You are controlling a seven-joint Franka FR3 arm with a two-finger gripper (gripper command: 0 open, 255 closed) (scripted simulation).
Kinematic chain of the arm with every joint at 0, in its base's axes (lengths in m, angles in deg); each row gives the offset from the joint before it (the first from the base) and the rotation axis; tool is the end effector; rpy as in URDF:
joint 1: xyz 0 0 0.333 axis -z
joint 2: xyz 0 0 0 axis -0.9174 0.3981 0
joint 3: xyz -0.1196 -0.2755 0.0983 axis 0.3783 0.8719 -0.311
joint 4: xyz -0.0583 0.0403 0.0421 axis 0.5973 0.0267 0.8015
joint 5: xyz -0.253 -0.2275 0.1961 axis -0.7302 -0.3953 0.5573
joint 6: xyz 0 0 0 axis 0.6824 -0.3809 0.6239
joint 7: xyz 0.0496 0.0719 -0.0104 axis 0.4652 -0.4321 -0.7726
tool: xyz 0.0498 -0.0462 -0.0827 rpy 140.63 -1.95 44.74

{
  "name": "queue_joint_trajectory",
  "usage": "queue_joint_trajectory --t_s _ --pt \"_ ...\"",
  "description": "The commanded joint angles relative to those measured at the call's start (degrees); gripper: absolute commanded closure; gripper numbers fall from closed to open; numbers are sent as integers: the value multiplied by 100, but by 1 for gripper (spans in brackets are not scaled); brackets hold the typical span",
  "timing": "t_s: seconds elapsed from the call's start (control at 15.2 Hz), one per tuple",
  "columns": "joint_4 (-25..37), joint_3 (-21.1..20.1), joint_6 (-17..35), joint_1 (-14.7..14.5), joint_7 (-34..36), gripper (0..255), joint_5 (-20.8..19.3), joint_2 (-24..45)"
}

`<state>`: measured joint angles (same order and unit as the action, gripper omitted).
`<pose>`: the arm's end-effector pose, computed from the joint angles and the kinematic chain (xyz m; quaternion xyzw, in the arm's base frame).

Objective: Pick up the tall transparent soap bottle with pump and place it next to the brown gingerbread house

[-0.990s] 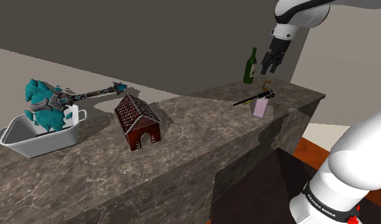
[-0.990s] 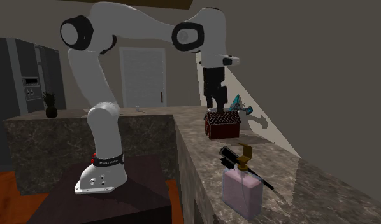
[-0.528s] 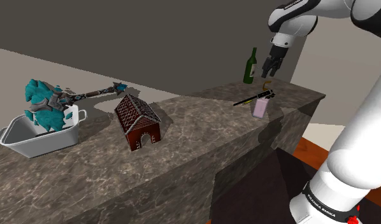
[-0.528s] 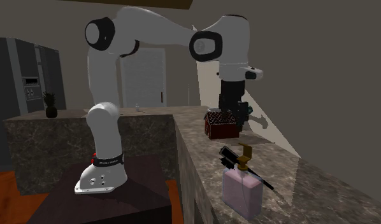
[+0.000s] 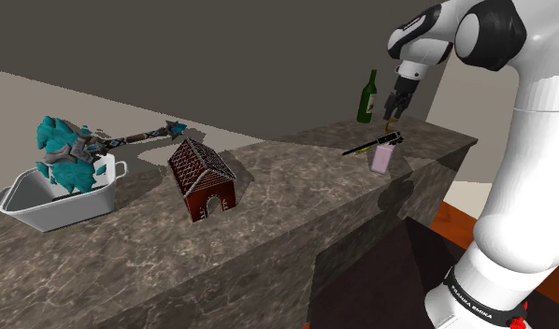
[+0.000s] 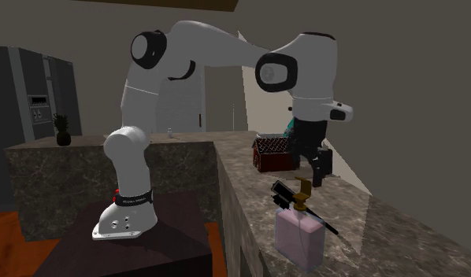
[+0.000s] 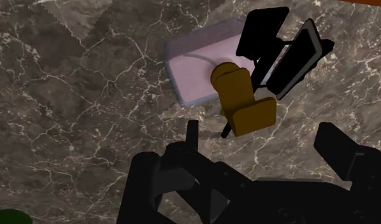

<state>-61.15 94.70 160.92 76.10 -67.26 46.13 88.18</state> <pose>0.4666 -0.4127 0.4422 -0.9964 -0.0073 -0.0414 0.0730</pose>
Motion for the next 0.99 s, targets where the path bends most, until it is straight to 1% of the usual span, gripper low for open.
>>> queue_joint_trajectory --t_s 0.0,0.26,0.73,0.79,0.92 --pt "-93 -21 130 -3 -34 0 46 48" --pt "-279 -57 370 -20 -82 0 118 119" --pt "-278 -56 368 -20 -82 0 117 119" --pt "-278 -56 368 -20 -82 255 117 119" --pt "-278 -56 368 -20 -82 255 117 119"
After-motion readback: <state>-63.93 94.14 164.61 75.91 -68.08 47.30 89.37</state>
